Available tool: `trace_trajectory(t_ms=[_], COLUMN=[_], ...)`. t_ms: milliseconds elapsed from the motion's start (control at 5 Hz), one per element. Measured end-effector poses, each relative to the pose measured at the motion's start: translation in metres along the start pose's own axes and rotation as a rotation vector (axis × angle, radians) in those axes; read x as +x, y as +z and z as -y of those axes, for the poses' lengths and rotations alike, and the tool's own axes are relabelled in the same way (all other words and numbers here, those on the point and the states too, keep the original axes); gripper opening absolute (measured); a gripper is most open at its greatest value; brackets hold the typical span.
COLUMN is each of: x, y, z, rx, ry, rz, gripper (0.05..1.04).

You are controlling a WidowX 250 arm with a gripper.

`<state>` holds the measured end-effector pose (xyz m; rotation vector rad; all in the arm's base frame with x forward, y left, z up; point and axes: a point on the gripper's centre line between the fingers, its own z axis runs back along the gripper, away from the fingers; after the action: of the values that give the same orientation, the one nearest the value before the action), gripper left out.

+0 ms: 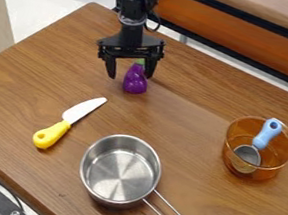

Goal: Move the violet object in the silver pot before the yellow knife

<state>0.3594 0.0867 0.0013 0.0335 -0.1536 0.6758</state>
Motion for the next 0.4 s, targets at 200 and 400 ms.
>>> trace_trajectory(t_ms=[200, 400], x=[-0.021, -0.05], y=[0.015, 0.034], z=[0.017, 0.036], rx=[-0.025, -0.075], ry=[-0.063, -0.143], rz=[0.011, -0.016], gripper=[1.0, 1.0])
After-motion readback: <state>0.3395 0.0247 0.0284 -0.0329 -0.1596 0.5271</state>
